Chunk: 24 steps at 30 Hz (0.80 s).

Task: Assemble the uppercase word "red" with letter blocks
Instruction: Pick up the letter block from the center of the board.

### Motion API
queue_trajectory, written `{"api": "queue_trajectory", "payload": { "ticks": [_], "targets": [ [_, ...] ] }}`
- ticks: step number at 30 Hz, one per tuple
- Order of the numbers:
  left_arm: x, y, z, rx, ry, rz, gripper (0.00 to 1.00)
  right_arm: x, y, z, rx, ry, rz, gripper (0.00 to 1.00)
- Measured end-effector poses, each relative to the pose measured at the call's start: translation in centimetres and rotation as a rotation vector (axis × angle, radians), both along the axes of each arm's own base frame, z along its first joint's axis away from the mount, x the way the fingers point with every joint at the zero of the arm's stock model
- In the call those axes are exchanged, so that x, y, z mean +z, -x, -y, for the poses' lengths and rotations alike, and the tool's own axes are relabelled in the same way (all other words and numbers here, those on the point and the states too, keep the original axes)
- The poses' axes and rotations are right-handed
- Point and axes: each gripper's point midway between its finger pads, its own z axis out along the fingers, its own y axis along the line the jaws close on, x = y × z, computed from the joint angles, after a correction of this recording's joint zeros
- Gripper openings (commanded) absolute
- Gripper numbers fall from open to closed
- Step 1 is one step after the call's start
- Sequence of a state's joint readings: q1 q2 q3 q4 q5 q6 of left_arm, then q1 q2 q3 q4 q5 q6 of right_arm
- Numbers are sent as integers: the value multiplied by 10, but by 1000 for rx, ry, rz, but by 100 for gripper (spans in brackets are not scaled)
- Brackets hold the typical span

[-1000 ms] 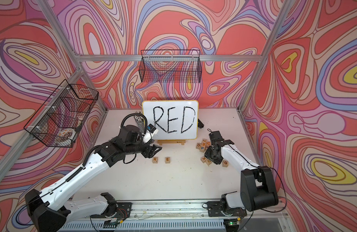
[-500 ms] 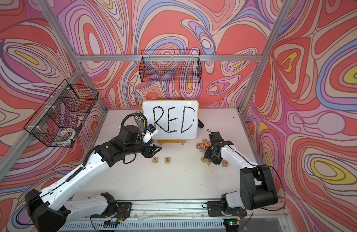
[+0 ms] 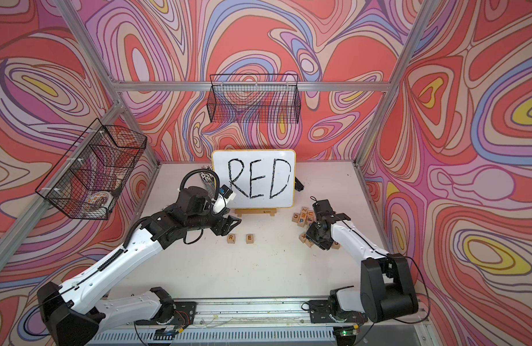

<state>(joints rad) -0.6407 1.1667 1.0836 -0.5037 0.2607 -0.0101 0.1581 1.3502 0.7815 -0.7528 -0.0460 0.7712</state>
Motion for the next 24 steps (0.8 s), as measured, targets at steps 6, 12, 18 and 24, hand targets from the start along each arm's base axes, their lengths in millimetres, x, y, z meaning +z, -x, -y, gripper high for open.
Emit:
{"api": "queue_trajectory", "payload": {
  "ticks": [6,12,18,24],
  "targets": [
    [0,0,0,0,0,0,70,-2,-1,0,0,0,-3,44],
    [0,0,0,0,0,0,69,-8,-3,-1,1,-2,-14,44],
    [0,0,0,0,0,0,69,-8,-6,-2,2,-7,-3,44],
    [0,0,0,0,0,0,69,-8,-7,-2,1,-7,2,44]
  ]
}}
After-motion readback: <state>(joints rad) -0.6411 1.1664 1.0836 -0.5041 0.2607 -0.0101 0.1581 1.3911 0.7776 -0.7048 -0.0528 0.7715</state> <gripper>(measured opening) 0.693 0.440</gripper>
